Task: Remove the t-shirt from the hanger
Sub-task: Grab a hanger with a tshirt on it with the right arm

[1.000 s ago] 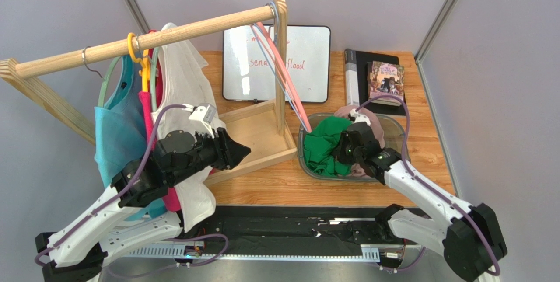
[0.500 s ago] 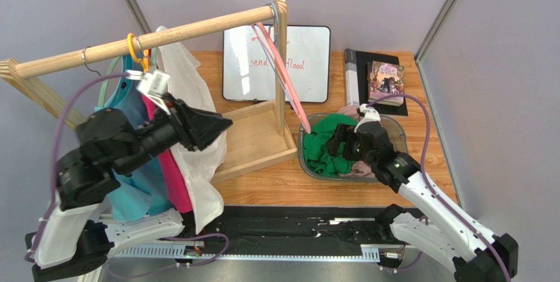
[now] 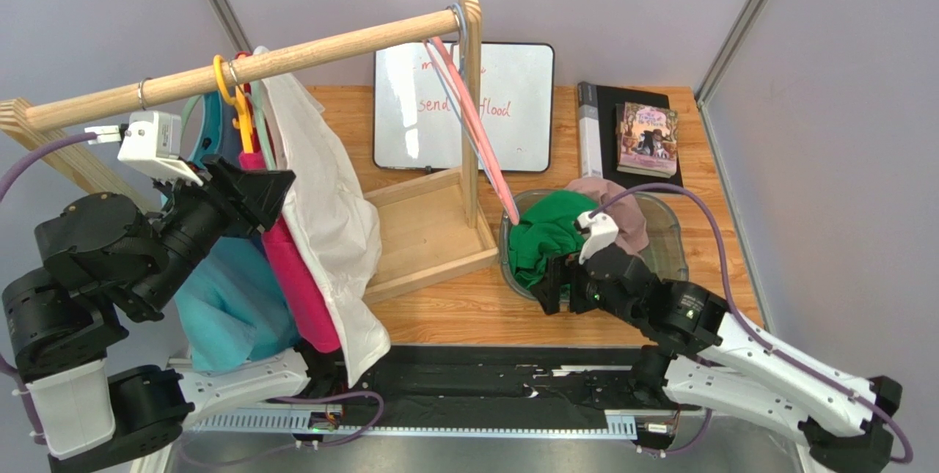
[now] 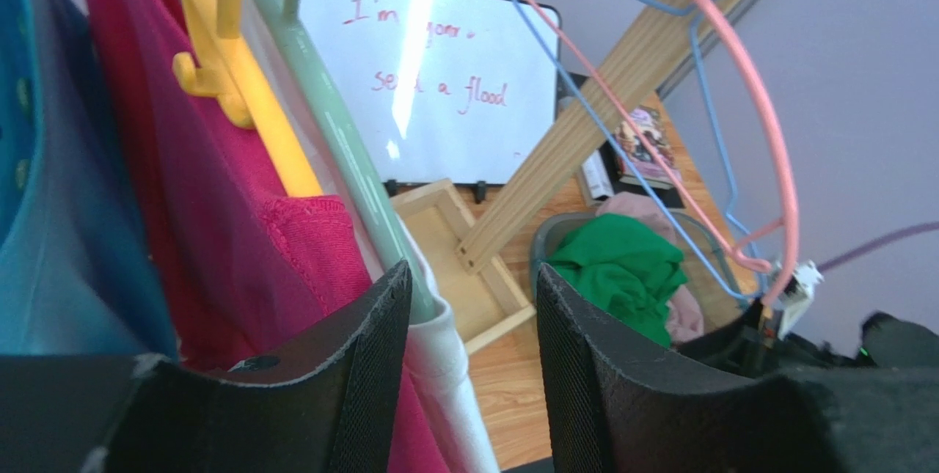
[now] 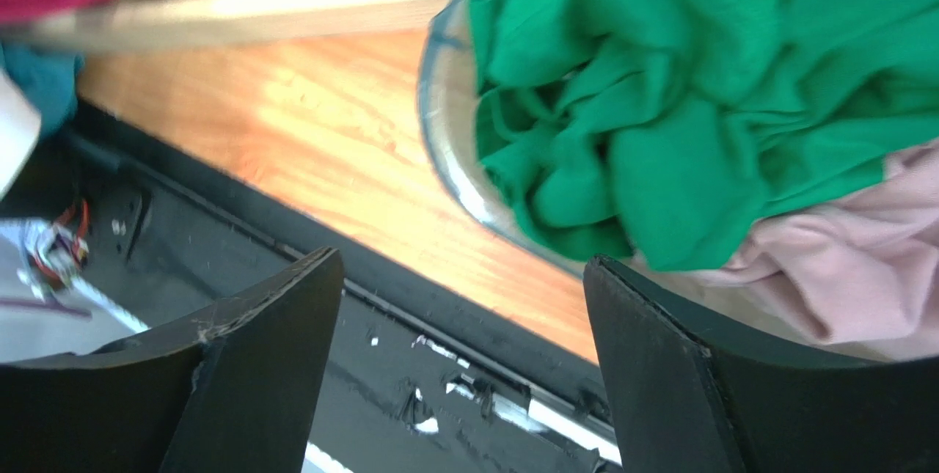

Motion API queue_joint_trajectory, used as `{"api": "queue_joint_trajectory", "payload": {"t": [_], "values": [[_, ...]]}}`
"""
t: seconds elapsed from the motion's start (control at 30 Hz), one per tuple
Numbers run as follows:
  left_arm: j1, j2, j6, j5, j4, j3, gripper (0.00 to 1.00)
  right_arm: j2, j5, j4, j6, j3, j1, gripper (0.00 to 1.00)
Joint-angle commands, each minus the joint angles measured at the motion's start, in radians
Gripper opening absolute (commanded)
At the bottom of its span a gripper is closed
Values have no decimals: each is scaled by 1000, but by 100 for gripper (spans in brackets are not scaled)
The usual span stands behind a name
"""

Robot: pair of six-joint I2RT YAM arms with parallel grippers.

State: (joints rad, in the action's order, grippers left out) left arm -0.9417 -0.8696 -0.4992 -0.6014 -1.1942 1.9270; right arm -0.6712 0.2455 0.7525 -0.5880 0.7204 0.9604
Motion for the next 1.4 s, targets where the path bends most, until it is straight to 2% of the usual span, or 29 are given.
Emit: {"api": "queue_joint_trajectory", "payload": {"t": [0.0, 0.1, 0.3, 0.5, 0.6, 0.63, 0.73, 0.8, 0.83, 0.87, 1.0, 1.17, 1.2, 1.23, 1.37], "values": [[1, -12, 24, -136, -31, -22, 50, -37, 173, 51, -94, 80, 200, 84], [1, 0, 25, -155, -35, -25, 47, -73, 271, 79, -137, 102, 329, 85], [1, 30, 27, -193, -13, -75, 47, -113, 284, 30, -156, 113, 428, 85], [1, 49, 51, -209, 76, -207, 49, -128, 339, -18, -144, 172, 550, 85], [1, 37, 76, -190, 142, -221, 42, -143, 394, -7, -128, 226, 627, 84], [1, 31, 85, -180, 168, -220, 33, -149, 406, -8, -124, 243, 644, 84], [1, 12, 91, -126, 235, -217, 16, -157, 426, -21, -95, 264, 682, 84], [1, -9, 88, -86, 269, -220, 9, -166, 428, -38, -47, 293, 687, 84], [1, -19, 82, -75, 297, -220, 1, -180, 428, -66, -23, 304, 687, 84], [1, -29, 77, -66, 306, -220, 0, -189, 429, -83, 3, 338, 686, 85], [1, -109, 34, -51, 321, -221, 0, -266, 419, -175, 170, 456, 686, 87], [1, -118, -53, -23, 341, -286, 0, -402, 417, -283, 330, 606, 661, 94], [1, -109, -50, 15, 352, -311, 2, -450, 417, -285, 336, 634, 649, 94], [1, -103, -44, 35, 364, -324, 9, -471, 417, -285, 344, 692, 640, 94], [1, -65, -55, 112, 364, -365, 18, -541, 368, -376, 442, 766, 626, 96]]}}
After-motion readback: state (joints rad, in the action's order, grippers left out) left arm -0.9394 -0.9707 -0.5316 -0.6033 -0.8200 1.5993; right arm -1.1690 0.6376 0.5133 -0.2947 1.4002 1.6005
